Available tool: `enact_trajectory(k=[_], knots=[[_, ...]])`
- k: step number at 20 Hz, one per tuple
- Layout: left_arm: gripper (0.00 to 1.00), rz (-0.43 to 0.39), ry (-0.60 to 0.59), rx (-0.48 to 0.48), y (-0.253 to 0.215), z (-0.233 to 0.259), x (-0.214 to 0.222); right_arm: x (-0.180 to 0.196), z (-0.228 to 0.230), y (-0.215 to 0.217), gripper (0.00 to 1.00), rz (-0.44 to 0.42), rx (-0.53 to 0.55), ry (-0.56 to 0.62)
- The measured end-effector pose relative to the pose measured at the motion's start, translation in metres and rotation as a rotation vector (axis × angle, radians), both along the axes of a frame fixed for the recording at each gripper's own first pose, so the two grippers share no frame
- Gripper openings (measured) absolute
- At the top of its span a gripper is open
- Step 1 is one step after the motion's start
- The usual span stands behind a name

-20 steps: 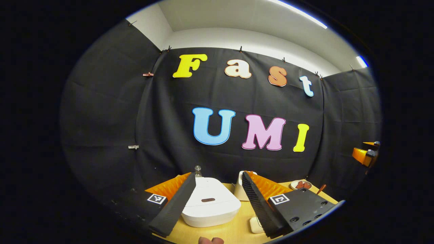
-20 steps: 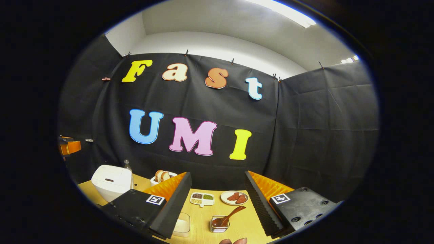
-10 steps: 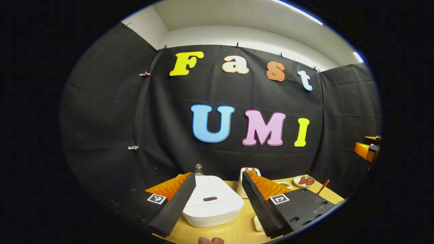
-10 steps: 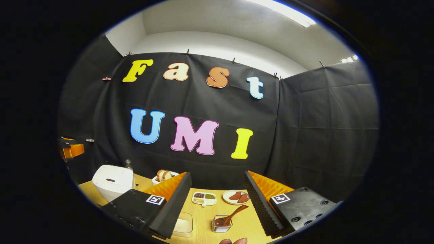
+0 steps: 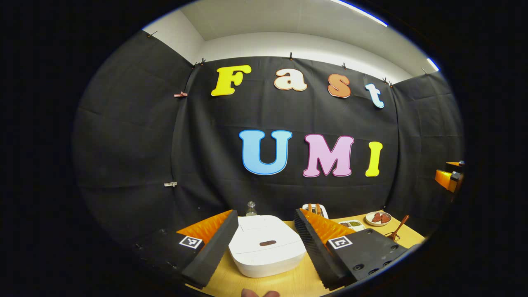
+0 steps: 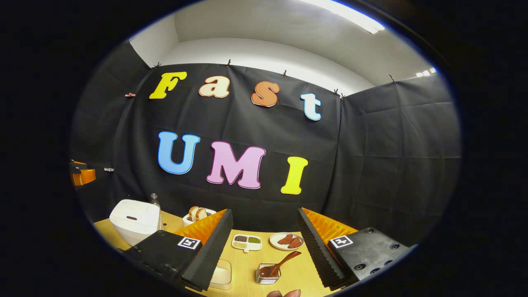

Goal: Close the left gripper, press the button to open the rice cooker; take a wooden spoon from the chopstick holder with the right hand, scoop a spoonful of rice and pour it into the rice cooker, then put the wooden spoon back into the chopstick holder.

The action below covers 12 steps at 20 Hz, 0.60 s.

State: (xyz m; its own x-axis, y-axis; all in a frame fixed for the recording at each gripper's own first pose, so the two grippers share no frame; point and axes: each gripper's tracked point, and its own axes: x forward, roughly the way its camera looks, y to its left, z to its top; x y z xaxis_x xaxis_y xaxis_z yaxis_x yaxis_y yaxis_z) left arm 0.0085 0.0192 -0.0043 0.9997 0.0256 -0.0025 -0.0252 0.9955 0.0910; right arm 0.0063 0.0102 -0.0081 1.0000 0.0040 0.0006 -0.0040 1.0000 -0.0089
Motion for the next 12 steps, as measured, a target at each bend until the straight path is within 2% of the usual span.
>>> enact_trajectory(k=[2,7,9,12], knots=[[0.92,-0.033,-0.011,0.015,-0.009,0.001,0.002,-0.003,-0.002,0.003,0.98,0.005,-0.007,0.002],[0.09,-0.148,-0.019,0.015,-0.029,0.004,0.009,-0.01,-0.009,0.003,0.98,0.006,-0.037,0.013],[0.07,-0.254,0.008,-0.002,-0.044,-0.002,0.012,-0.012,-0.008,-0.001,0.98,-0.001,-0.038,0.015],[0.07,-0.365,0.144,-0.012,-0.038,-0.039,0.034,-0.016,-0.009,-0.008,0.98,-0.017,-0.037,0.019]])
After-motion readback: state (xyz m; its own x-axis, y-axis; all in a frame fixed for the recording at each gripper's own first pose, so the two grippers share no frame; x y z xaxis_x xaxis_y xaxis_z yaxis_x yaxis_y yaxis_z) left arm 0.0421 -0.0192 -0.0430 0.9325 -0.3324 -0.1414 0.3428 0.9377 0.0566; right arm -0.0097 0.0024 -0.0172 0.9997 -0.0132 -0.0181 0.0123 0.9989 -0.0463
